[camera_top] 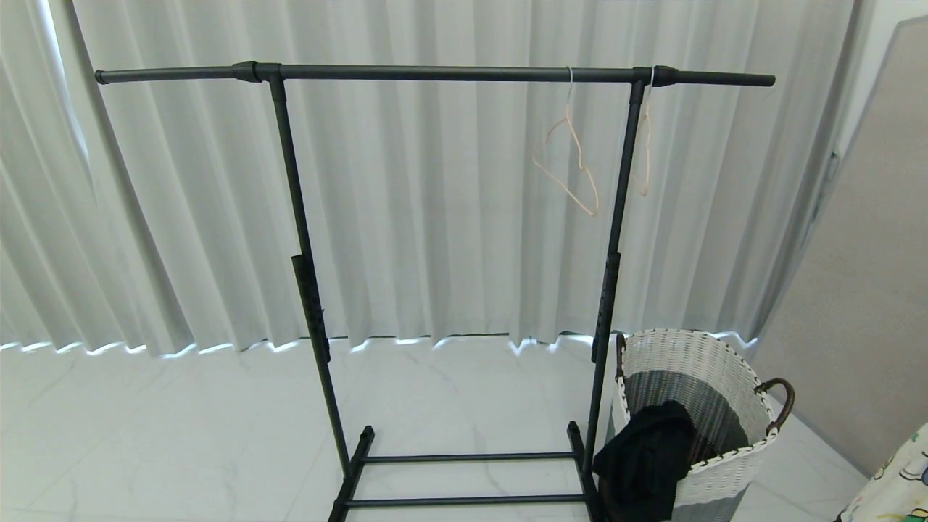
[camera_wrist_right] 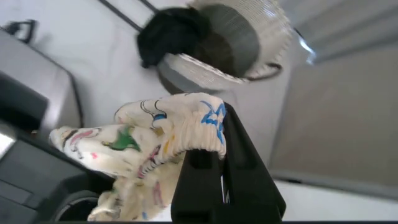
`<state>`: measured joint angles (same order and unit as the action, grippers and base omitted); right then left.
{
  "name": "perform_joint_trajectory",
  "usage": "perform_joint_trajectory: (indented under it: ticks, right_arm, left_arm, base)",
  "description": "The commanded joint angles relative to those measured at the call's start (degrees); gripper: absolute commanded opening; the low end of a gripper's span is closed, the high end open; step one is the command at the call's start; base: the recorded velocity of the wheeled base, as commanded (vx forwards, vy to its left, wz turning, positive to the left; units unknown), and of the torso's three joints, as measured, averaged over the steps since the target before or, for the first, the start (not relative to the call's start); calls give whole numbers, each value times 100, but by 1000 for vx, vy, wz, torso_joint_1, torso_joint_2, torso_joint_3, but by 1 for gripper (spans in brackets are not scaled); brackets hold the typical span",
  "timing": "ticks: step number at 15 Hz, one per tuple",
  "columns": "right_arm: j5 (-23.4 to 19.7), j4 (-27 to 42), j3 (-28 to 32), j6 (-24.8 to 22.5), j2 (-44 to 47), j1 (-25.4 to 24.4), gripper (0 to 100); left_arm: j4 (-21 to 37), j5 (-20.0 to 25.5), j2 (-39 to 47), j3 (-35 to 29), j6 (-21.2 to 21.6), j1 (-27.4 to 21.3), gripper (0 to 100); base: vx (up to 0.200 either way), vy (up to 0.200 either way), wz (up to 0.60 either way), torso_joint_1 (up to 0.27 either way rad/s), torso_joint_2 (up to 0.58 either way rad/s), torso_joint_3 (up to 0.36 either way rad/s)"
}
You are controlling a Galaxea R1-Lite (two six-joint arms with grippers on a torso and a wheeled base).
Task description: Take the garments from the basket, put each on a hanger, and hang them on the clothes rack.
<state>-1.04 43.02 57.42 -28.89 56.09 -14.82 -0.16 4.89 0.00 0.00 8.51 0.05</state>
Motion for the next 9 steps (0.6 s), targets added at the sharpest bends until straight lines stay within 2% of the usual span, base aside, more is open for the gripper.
perform_joint_trajectory:
  ticks: [1,2,3,4,6,8,9]
  right_arm:
    - [-2,-479,-108,727,737,-1058,0]
    - [25,-769,-90,1175,1053,-1444,0]
    - [33,-795,-90,1210,1080,-1471,0]
    - [297,-1033,15,1492,1545,-1734,0]
    - [350,-1191,147,1509,1800,-1734,0]
    - [350,-1200,323,1509,2002,-1743,0]
    - [341,-1217,419,1509,2099,-1761,0]
  left_arm:
    - [-2,3,0,0,2,-5,100]
    - [-2,12,0,0,-34,-5,100]
    - [-2,12,0,0,-34,-5,100]
    - [-2,12,0,0,-121,-5,100]
    - [-2,-102,0,0,-534,-5,100]
    - [-11,-93,0,-9,-578,-5,100]
    - [-28,56,114,-308,-605,-40,100]
  base:
    - [0,0,0,0,0,0]
    - [0,0,0,0,0,0]
    - [0,0,0,0,0,0]
    - [0,0,0,0,0,0]
    - [0,0,0,0,0,0]
    - [0,0,0,0,0,0]
    - [0,0,0,0,0,0]
